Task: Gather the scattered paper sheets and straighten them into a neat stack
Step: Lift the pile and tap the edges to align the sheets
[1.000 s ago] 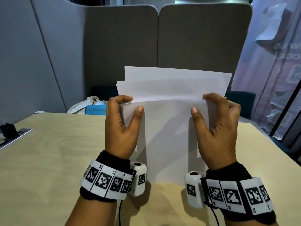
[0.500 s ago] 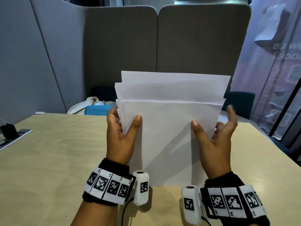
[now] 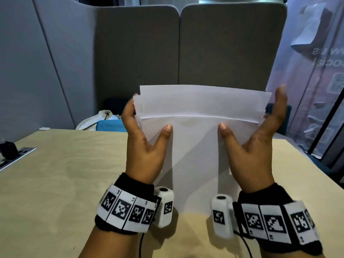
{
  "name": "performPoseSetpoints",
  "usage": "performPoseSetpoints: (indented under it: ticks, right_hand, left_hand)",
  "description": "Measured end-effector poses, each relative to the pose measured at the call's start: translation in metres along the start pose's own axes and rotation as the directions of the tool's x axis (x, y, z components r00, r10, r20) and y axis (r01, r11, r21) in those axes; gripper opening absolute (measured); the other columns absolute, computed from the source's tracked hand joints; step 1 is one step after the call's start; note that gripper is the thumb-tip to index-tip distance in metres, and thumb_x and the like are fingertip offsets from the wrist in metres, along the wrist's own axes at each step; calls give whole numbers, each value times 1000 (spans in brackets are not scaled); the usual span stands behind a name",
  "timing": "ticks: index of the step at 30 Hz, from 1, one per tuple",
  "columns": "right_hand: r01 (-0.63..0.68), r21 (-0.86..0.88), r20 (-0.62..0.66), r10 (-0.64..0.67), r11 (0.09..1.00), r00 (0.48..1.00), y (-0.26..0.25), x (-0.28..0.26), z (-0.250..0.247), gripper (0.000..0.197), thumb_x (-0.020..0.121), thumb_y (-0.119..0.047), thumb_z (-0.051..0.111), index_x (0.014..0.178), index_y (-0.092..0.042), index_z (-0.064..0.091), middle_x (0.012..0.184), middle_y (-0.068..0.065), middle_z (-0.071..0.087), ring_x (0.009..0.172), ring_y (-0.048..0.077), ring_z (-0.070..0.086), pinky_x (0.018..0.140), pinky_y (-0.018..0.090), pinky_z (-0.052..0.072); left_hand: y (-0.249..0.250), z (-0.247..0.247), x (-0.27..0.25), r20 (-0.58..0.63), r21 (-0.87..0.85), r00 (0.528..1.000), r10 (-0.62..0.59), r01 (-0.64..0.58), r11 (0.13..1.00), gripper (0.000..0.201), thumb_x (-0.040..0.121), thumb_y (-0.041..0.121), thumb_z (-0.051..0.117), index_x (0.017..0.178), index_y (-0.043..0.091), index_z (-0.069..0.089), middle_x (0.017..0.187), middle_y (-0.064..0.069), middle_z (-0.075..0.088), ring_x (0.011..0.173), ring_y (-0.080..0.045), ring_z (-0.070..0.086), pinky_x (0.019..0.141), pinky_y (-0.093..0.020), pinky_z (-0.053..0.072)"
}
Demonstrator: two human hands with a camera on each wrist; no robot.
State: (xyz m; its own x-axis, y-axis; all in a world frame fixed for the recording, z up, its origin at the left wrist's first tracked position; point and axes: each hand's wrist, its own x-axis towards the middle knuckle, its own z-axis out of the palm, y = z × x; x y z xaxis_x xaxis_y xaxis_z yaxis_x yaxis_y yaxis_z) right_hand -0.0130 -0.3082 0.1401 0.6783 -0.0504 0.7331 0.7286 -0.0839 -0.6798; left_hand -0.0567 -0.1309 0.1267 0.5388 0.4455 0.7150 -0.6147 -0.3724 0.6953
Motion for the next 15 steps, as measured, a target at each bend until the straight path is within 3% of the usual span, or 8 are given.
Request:
performPoseSetpoints:
  ticks: [1, 2, 4, 6, 7, 8, 12, 15]
  right_hand:
    - [51, -57, 13, -51, 997, 999, -5, 5, 1, 89, 87, -19, 66, 150, -31, 4, 147, -20, 24, 133, -8, 34, 105, 14, 38]
    - [88, -111, 35, -84, 990, 996, -9, 10, 1, 86, 88, -23, 66, 150, -34, 8, 144, -20, 25, 130, -14, 31, 104, 9, 36]
    - [89, -209, 82, -73, 974, 994, -14, 18, 1, 74, 87, -34, 65, 146, -43, 20, 126, -18, 29, 112, -25, 32, 85, -7, 34]
    - [91, -306, 79, -70, 948, 994, -13, 22, 0, 58, 85, -41, 65, 136, -43, 38, 118, -11, 30, 101, -19, 35, 76, -8, 34]
    - [103, -336, 72, -83, 936, 994, -12, 23, 0, 50, 84, -42, 65, 130, -40, 45, 116, -9, 32, 98, -18, 34, 75, -8, 34]
    - [117, -348, 69, -99, 930, 993, -9, 22, 0, 43, 84, -41, 66, 124, -36, 51, 115, -7, 32, 97, -19, 34, 76, -8, 34]
    - [149, -326, 76, -131, 934, 988, -3, 12, -2, 32, 85, -32, 67, 117, -31, 60, 117, -1, 35, 104, -17, 34, 84, -8, 30]
    - [140, -290, 57, -129, 947, 990, 0, 8, -3, 42, 88, -26, 65, 126, -37, 54, 120, -1, 33, 107, -16, 32, 86, -8, 28]
  left_hand:
    - [4, 1, 4, 0, -1, 999, 39, -39, 999, 80, 86, 9, 68, 143, 29, 15, 143, 6, 38, 126, -7, 49, 97, -31, 52]
    - [7, 1, 8, -2, 14, 997, 83, -82, 996, 81, 87, 10, 67, 143, 33, 14, 150, 2, 31, 131, -12, 46, 100, -37, 51]
    - [10, 1, 16, 9, 105, 988, 155, -155, 982, 79, 90, 20, 65, 145, 42, 14, 155, 11, 23, 138, -14, 37, 104, -44, 47]
    - [10, 2, 21, 18, 192, 985, 170, -170, 967, 65, 92, 25, 60, 146, 37, 25, 144, 23, 30, 133, 7, 35, 103, -24, 46]
    - [8, 1, 22, 21, 212, 986, 168, -169, 963, 57, 93, 25, 59, 144, 33, 33, 136, 21, 36, 124, 17, 37, 96, -10, 44]
    - [6, 0, 22, 17, 217, 986, 165, -165, 962, 50, 94, 25, 58, 140, 31, 39, 130, 17, 41, 117, 19, 40, 90, -5, 44]
    - [0, -5, 17, 0, 188, 991, 137, -134, 973, 36, 94, 30, 56, 129, 32, 47, 129, 5, 50, 117, -6, 53, 93, -30, 53]
    - [-2, -6, 12, 5, 177, 991, 133, -132, 975, 29, 94, 30, 55, 122, 30, 47, 125, -2, 50, 111, -10, 55, 86, -28, 57]
